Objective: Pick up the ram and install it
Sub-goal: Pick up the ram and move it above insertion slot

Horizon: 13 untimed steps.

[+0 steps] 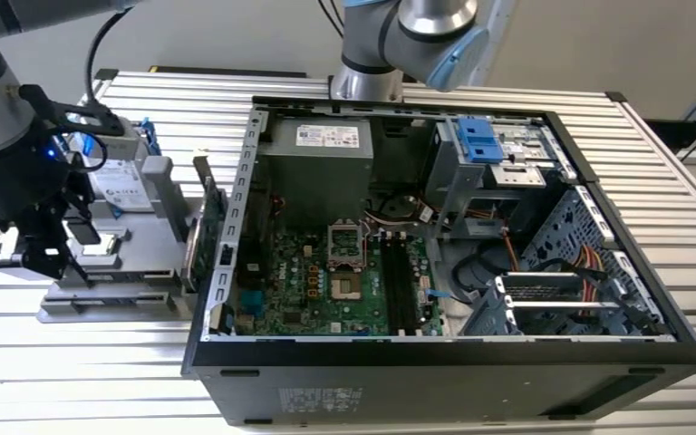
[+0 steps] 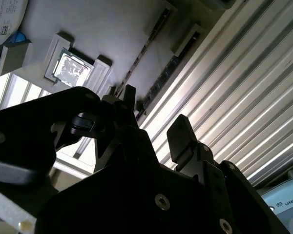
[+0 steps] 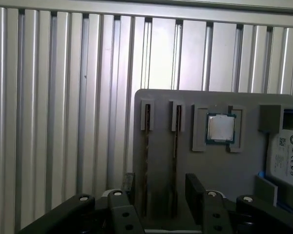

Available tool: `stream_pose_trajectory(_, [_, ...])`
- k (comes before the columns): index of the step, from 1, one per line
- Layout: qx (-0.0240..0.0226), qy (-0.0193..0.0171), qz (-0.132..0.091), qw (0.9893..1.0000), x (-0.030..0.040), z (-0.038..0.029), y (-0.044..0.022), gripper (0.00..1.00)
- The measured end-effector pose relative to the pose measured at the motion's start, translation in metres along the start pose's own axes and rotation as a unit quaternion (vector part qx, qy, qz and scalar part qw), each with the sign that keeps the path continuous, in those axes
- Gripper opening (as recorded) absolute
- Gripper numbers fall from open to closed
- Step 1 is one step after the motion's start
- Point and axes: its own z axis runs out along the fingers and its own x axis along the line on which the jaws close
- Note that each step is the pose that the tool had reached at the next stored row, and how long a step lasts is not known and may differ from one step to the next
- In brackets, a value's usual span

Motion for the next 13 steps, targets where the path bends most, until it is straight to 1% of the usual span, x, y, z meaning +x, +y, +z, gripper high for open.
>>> stream_pose_trajectory(9, [-0.0002, -0.0001, 0.0, 1.0, 0.005, 0.0081, -0.0007, 1.0])
stream_pose_trajectory(13, [-0.0002, -0.0001, 0.0, 1.0, 0.0055, 0.0125, -0.0007, 1.0])
